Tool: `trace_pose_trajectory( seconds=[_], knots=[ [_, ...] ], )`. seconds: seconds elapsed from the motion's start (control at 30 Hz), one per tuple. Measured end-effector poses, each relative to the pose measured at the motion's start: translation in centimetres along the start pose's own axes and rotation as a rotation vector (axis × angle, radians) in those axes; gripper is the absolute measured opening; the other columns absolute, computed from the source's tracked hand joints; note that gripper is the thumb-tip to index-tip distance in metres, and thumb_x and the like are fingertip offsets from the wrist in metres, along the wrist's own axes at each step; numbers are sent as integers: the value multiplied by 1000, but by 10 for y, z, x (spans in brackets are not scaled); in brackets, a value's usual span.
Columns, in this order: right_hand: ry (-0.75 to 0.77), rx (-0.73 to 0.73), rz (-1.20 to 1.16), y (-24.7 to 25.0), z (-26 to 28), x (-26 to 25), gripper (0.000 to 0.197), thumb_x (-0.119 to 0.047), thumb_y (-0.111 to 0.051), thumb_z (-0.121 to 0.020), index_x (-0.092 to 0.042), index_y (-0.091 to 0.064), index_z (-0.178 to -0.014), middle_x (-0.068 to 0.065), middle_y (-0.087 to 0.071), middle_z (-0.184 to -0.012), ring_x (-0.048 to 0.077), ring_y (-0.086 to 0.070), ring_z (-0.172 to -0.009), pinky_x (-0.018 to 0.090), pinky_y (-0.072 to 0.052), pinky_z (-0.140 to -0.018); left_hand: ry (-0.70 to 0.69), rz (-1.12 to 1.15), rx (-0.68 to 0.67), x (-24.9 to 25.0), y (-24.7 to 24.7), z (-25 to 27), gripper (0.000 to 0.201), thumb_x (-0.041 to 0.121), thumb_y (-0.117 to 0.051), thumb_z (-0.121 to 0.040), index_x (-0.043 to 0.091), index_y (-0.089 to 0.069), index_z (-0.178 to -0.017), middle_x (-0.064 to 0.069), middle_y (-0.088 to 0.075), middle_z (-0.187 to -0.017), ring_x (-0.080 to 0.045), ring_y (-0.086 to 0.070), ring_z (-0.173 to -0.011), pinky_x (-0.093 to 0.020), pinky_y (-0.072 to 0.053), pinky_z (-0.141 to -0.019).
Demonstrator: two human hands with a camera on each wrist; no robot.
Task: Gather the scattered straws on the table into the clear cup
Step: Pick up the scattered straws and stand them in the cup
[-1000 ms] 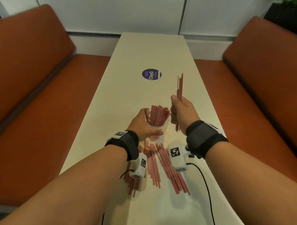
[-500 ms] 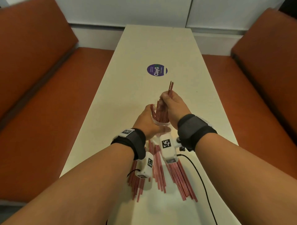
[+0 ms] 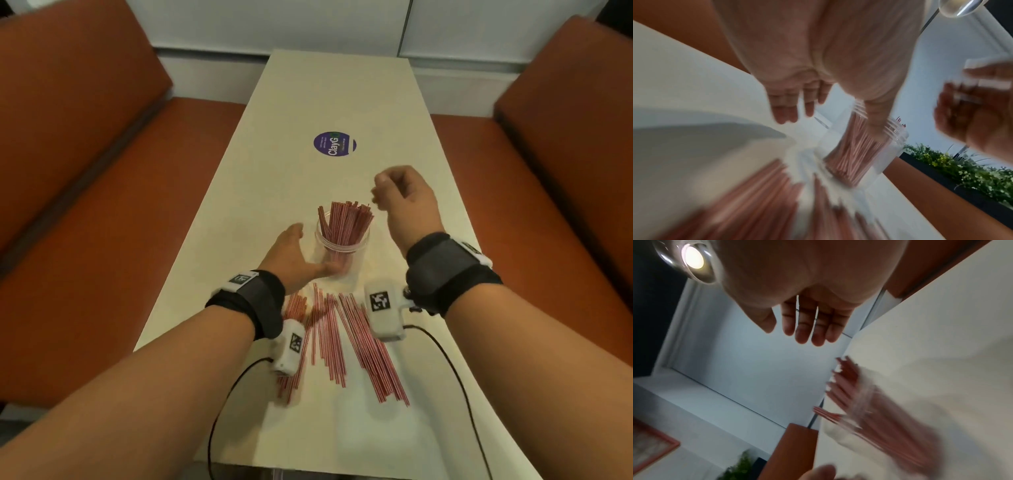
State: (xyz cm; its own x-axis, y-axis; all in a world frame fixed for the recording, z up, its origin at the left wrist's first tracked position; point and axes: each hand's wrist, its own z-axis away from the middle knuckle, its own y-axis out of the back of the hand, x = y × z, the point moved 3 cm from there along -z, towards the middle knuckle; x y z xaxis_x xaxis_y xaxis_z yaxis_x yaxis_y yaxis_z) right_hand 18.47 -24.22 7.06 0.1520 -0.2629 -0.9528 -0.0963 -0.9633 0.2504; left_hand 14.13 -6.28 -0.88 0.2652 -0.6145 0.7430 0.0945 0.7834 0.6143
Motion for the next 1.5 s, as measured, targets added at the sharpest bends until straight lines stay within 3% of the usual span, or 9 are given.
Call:
trace_pose_trajectory(
  seconds=[0.13,0.27,0.5,0.7,0.97,1.2,1.37,1.43,1.5],
  knots=[
    [-236,-168,453,19,49,57,23,-37,-56,-89,-15,-59,-94,2,-64,-87,24,-61,-84,34,-50,-76,205,-411,4,-32,8,45,54,58,-57,-84,7,-58,-101,-11,-65,-101,-26,-63,-90,-29,-47,-71],
    [-442,-517,950,16,98,96,45,-54,-54,-85,-13,-58,-103,4,-64,-95,23,-60,-85,30,-46,-70,259,-484,-37,-39,-12,73,61,70,-52,-80,8,-58,-78,-3,-56,-68,-21,-56,-63,-25,-41,-55],
    [-443,-500,1006,-11,125,91,65,-65,-72,-61,-15,-54,-98,0,-56,-85,20,-57,-73,28,-45,-58,201,-506,-26,-11,-46,78,48,59,-67,-71,13,-59,-80,-8,-67,-88,-26,-64,-76,-26,-46,-61],
    [-417,-519,1019,-9,124,90,18,-27,-56,-87,-12,-61,-96,6,-65,-92,24,-61,-77,27,-46,-63,168,-512,-44,-17,-36,76,14,19,-56,-88,7,-62,-91,-11,-67,-99,-28,-66,-88,-27,-45,-63],
    [-397,-513,1055,-11,118,90,24,-30,-54,-91,-11,-64,-102,8,-68,-102,22,-58,-78,28,-47,-68,170,-499,-66,-23,-32,75,15,12,-51,-91,5,-63,-94,-13,-67,-101,-29,-66,-90,-27,-44,-63],
    [-442,-515,1025,-11,115,89,25,-20,-45,-97,-5,-59,-111,13,-65,-112,28,-64,-100,27,-44,-72,180,-508,-119,-22,-30,69,22,8,-45,-95,0,-60,-109,-16,-64,-115,-31,-62,-105,-26,-46,-76],
    [-491,-480,964,-3,107,89,27,-12,-47,-94,-3,-50,-119,14,-61,-117,29,-62,-104,31,-48,-81,184,-231,5,-28,-14,56,21,8,-43,-95,-1,-51,-113,-17,-61,-112,-33,-61,-101,-32,-47,-77],
    [-510,-452,928,3,102,89,30,-9,-50,-93,-2,-47,-122,15,-59,-119,30,-61,-106,32,-49,-85,134,5,84,-27,-5,47,20,15,-38,-98,3,-48,-110,-17,-59,-103,-32,-60,-89,-39,-52,-79],
    [-520,-411,855,8,96,90,32,-9,-48,-94,0,-45,-124,16,-59,-119,31,-60,-107,34,-49,-87,81,292,114,-11,6,38,16,19,-34,-100,10,-47,-101,-11,-52,-95,-21,-51,-72,-36,-50,-69]
  ],
)
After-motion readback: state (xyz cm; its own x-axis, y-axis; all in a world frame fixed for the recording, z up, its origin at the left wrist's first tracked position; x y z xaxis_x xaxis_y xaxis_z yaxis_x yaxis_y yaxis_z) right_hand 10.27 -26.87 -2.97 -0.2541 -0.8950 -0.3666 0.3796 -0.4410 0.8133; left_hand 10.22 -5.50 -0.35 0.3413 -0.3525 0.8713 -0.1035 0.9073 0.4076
